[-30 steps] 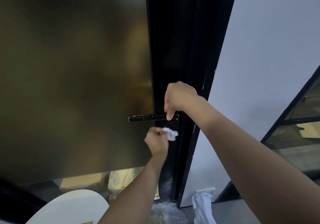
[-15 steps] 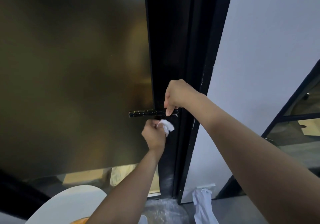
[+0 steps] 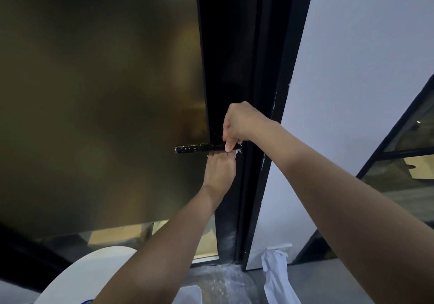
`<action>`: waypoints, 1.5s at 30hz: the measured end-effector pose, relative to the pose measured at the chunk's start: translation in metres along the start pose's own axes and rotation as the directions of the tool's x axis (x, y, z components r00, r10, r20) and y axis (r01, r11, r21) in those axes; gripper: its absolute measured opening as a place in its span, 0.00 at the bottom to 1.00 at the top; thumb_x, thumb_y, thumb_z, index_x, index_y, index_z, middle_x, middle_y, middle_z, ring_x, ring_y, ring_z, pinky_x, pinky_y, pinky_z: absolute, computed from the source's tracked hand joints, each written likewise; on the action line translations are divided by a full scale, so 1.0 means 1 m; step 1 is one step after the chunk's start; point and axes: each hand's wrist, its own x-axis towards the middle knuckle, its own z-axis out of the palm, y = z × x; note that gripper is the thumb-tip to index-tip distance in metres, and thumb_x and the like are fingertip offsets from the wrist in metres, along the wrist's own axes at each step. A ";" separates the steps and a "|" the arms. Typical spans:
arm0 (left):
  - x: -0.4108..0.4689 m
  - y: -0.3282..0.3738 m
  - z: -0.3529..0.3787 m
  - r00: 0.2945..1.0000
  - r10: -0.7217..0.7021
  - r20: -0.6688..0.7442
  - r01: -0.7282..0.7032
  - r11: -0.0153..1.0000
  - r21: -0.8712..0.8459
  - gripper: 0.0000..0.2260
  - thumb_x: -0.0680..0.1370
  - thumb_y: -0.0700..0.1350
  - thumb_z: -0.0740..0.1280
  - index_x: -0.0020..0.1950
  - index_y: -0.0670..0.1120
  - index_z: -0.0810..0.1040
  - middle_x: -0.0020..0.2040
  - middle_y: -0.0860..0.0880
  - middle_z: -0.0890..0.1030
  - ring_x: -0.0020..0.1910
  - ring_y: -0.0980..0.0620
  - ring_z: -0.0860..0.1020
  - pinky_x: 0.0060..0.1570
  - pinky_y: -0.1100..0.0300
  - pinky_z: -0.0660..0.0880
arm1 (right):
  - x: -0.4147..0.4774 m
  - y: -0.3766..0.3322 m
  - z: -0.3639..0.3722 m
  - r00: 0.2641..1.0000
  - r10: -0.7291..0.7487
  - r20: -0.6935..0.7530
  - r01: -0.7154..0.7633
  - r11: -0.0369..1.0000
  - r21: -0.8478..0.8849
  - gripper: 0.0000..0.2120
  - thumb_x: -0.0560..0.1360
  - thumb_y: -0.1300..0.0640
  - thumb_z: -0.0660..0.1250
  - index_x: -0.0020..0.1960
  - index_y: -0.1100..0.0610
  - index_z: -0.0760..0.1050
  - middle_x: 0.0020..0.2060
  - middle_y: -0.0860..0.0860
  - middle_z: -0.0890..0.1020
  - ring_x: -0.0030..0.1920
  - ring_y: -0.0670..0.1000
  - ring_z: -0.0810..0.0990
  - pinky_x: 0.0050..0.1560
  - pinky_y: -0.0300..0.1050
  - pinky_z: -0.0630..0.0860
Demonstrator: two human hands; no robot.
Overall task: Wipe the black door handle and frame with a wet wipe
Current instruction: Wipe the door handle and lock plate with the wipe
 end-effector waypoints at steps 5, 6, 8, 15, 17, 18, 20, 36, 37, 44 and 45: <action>0.010 0.000 0.010 0.943 0.270 0.193 -0.320 0.893 0.316 0.17 0.52 0.34 0.78 0.38 0.44 0.83 0.30 0.50 0.80 0.27 0.53 0.78 0.26 0.64 0.74 | 0.000 -0.002 -0.004 1.000 0.013 0.028 -0.012 1.000 -0.028 0.15 0.63 0.57 0.79 0.48 0.57 0.81 0.34 0.50 0.82 0.44 0.50 0.84 0.52 0.46 0.81; 0.010 0.000 0.014 0.921 0.318 0.225 -0.382 0.855 0.352 0.17 0.52 0.37 0.78 0.40 0.45 0.84 0.34 0.50 0.82 0.32 0.54 0.80 0.31 0.63 0.77 | 0.000 -0.002 -0.004 0.999 0.019 0.037 -0.018 1.000 -0.025 0.16 0.63 0.57 0.78 0.49 0.58 0.82 0.38 0.51 0.84 0.45 0.49 0.84 0.53 0.46 0.81; 0.011 -0.004 0.017 0.898 0.356 0.258 -0.435 0.806 0.402 0.19 0.54 0.42 0.79 0.44 0.46 0.84 0.42 0.51 0.84 0.41 0.55 0.82 0.41 0.63 0.79 | 0.000 -0.002 -0.004 0.999 0.018 0.051 -0.017 1.000 -0.021 0.17 0.63 0.57 0.78 0.51 0.58 0.81 0.44 0.52 0.85 0.46 0.49 0.84 0.55 0.46 0.80; 0.008 -0.018 0.006 0.956 0.267 0.117 -0.290 0.920 0.265 0.22 0.61 0.25 0.72 0.53 0.38 0.80 0.37 0.43 0.82 0.28 0.45 0.79 0.28 0.59 0.76 | 0.000 0.000 0.000 1.000 0.016 0.024 -0.016 1.000 0.001 0.16 0.64 0.58 0.78 0.50 0.59 0.82 0.45 0.53 0.86 0.46 0.50 0.85 0.54 0.47 0.80; 0.005 -0.015 0.012 0.949 0.296 0.107 -0.314 0.910 0.269 0.22 0.61 0.25 0.72 0.53 0.37 0.80 0.41 0.42 0.82 0.35 0.44 0.81 0.34 0.57 0.79 | 0.002 0.000 -0.001 1.000 0.018 0.023 -0.018 1.000 0.004 0.16 0.64 0.58 0.78 0.50 0.59 0.82 0.44 0.53 0.86 0.45 0.49 0.85 0.54 0.47 0.80; 0.006 -0.015 0.016 0.930 0.346 0.121 -0.366 0.883 0.295 0.21 0.59 0.27 0.73 0.51 0.37 0.81 0.42 0.43 0.82 0.37 0.45 0.81 0.36 0.56 0.80 | 0.002 0.000 -0.002 0.999 0.020 0.025 -0.020 1.000 0.004 0.16 0.64 0.58 0.78 0.50 0.58 0.82 0.42 0.52 0.85 0.44 0.49 0.85 0.53 0.46 0.80; 0.013 -0.014 0.021 0.877 0.432 0.211 -0.480 0.789 0.383 0.20 0.57 0.33 0.76 0.47 0.41 0.83 0.45 0.46 0.83 0.42 0.49 0.82 0.38 0.58 0.81 | 0.001 -0.001 -0.003 0.999 0.027 0.035 -0.026 1.000 -0.008 0.15 0.64 0.58 0.78 0.50 0.58 0.82 0.38 0.51 0.84 0.44 0.48 0.84 0.53 0.45 0.80; 0.002 -0.044 -0.006 0.849 0.518 0.106 -0.524 0.796 0.302 0.20 0.77 0.39 0.51 0.64 0.40 0.75 0.61 0.42 0.78 0.59 0.44 0.77 0.60 0.51 0.75 | 0.003 -0.006 -0.003 1.000 0.016 0.016 -0.015 0.997 -0.072 0.13 0.63 0.57 0.79 0.46 0.57 0.82 0.32 0.49 0.81 0.40 0.48 0.83 0.48 0.43 0.81; 0.005 -0.041 -0.003 0.885 0.433 0.171 -0.465 0.838 0.286 0.19 0.79 0.42 0.51 0.66 0.42 0.73 0.62 0.42 0.77 0.59 0.43 0.76 0.60 0.51 0.73 | 0.003 -0.006 -0.002 1.000 0.014 0.008 -0.014 0.997 -0.071 0.13 0.63 0.57 0.79 0.45 0.56 0.82 0.31 0.49 0.81 0.40 0.48 0.83 0.47 0.43 0.80; 0.021 -0.017 0.015 0.883 0.336 0.327 -0.408 0.894 0.184 0.21 0.71 0.25 0.59 0.63 0.36 0.73 0.59 0.41 0.75 0.51 0.43 0.77 0.51 0.50 0.77 | 0.000 -0.005 -0.003 0.999 0.021 0.024 -0.020 0.998 -0.063 0.13 0.64 0.56 0.78 0.46 0.56 0.82 0.34 0.49 0.83 0.42 0.48 0.84 0.51 0.45 0.81; 0.022 -0.013 0.012 0.890 0.308 0.336 -0.380 0.909 0.171 0.22 0.71 0.25 0.58 0.63 0.37 0.73 0.60 0.42 0.74 0.51 0.44 0.76 0.50 0.51 0.77 | 0.000 -0.005 -0.003 1.000 0.020 0.024 -0.018 0.998 -0.066 0.13 0.64 0.56 0.78 0.46 0.56 0.82 0.33 0.49 0.82 0.41 0.48 0.84 0.51 0.44 0.81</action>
